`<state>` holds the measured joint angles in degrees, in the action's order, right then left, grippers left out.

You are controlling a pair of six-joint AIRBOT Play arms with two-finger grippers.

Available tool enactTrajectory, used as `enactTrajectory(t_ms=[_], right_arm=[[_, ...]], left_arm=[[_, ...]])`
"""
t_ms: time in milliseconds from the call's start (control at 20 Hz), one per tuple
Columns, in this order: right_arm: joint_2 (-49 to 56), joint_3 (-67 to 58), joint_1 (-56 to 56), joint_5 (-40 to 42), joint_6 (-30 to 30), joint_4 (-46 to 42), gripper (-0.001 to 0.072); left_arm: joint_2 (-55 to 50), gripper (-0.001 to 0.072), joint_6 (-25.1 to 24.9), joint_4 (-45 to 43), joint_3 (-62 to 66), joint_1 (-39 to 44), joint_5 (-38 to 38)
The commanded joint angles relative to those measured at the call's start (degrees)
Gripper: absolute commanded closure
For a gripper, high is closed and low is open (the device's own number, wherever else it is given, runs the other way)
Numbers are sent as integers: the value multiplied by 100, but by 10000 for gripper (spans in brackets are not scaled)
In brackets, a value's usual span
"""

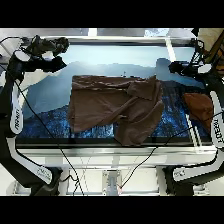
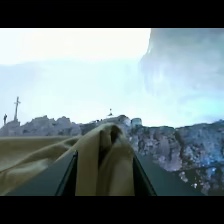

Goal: Fold the shirts.

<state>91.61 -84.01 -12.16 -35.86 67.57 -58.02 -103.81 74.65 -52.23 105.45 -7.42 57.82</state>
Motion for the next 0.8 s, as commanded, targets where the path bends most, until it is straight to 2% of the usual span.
enactTrajectory(t_ms=[0,50,150,250,300,350,400,600,750], right_arm=[[-57,-179,42,-157,-15,-164,372],[-140,-229,44,-179,-63,-214,413],[-417,-367,44,-243,-337,-216,413],[-822,-529,42,-442,-584,-271,413],[-1054,-560,44,-503,-691,-334,413],[-1331,-560,44,-542,-813,-444,413],[-1598,-557,42,-590,-894,-627,413],[-2629,-553,42,-1139,-890,-1106,413],[-3093,-553,42,-1982,-883,-1327,413]], left_arm=[[-35,339,-417,4,492,2,723],[-33,340,-575,39,758,2,1014],[-7,341,-741,275,1373,2,1460],[326,351,-1021,662,1526,2,1543],[568,379,-1165,743,1523,7,1602],[835,452,-1331,715,1523,22,1718],[1091,484,-1464,625,1523,31,1873],[2094,489,-1475,271,1425,153,2771],[2601,489,-1040,-140,1141,319,3432]])
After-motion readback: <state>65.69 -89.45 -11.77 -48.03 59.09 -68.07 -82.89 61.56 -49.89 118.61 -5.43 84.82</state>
